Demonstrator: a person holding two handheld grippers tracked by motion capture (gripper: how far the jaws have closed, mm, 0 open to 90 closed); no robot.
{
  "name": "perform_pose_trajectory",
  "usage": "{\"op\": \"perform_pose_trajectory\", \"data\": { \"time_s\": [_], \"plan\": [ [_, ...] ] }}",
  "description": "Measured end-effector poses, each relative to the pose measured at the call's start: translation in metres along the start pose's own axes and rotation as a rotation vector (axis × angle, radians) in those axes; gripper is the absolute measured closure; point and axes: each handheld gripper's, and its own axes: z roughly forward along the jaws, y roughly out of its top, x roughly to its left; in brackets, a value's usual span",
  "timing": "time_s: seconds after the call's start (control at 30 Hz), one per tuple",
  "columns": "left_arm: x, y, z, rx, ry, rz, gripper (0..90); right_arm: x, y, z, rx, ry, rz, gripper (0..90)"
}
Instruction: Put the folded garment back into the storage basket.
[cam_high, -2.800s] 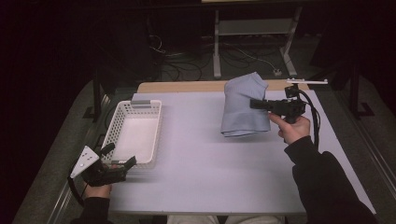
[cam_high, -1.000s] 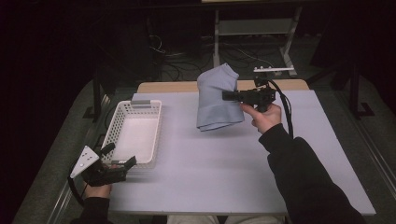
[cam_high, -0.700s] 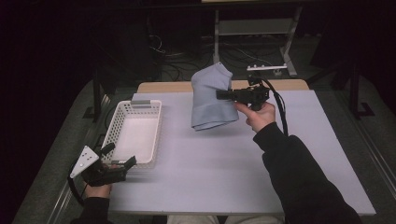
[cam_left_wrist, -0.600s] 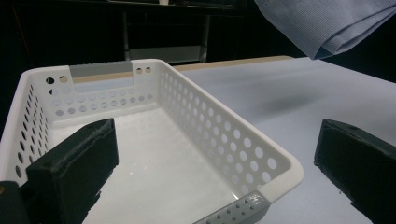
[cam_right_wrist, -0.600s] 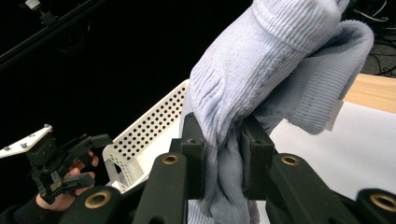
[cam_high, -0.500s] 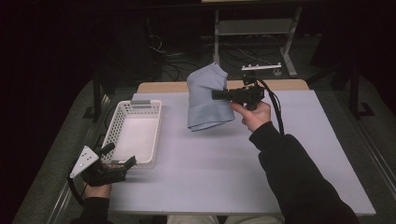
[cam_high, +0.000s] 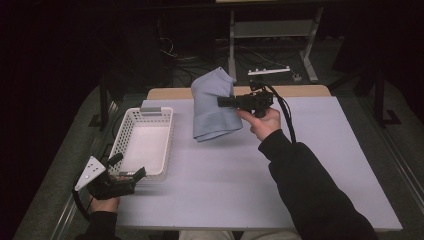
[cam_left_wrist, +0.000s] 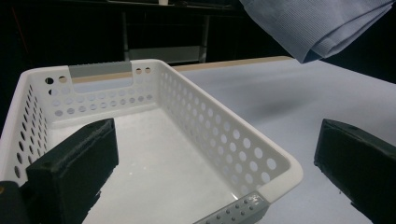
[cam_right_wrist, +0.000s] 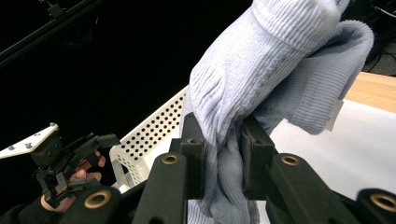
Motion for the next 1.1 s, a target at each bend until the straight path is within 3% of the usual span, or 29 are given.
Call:
{"op": "perform_pose_trajectory", "data": {
  "time_s": [1.1],
  "plan": [
    [0.000, 0.000, 0.000, -0.006, 0.001, -0.003, 0.0, 0.027, 0.018, 0.050, 0.012, 0.047, -0.028, 73.4]
  ]
}}
